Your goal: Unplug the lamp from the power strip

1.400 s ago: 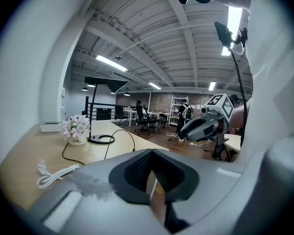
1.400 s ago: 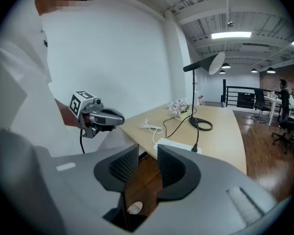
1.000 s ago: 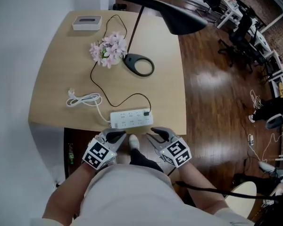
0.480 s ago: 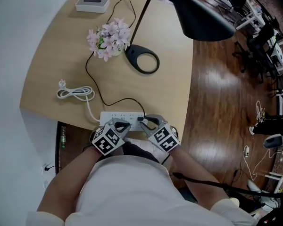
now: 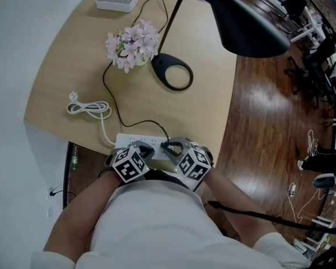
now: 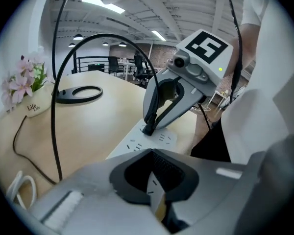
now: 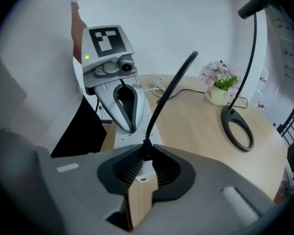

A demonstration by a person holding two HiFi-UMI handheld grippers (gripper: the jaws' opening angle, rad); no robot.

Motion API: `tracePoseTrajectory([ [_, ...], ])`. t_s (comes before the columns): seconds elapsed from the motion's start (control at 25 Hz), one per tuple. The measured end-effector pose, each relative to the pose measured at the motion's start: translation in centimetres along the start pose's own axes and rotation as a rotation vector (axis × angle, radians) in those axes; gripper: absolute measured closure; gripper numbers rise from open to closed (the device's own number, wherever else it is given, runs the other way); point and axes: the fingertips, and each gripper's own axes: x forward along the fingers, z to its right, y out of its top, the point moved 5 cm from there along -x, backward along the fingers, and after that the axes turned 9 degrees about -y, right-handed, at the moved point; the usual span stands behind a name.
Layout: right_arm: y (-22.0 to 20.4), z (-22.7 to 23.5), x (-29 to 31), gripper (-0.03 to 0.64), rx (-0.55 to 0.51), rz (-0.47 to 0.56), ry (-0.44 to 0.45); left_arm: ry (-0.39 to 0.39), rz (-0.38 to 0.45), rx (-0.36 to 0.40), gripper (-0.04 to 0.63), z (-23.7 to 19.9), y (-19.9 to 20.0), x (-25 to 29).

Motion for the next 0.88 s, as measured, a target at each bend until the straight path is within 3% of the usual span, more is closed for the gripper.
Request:
tracePoseTrajectory([
  [0.28,0.2,-0.1,-0.2,0.563,-0.067,-0.005,0.020,0.036,-0.030,0.014,0.594,0.3,0.1,0.1],
  [0.52,2.9,2.1,-2.4,0.563,0.016,0.110,-0.004,0.025,-0.029,-0.018,0.594,0.0,0.1,0.1],
  [0.76,0.1,4.7,-0.4,0.563,0.069,0.030,-0.031,0.025,-0.038,-0.043,0.592,0.0,0.2,0.1],
  [0.88,-1.7,5.5,0.5,0.561,0.160,-0.001,-0.027,0.034,-0.032,-0.057,0.592,0.2,0.2,0.1],
])
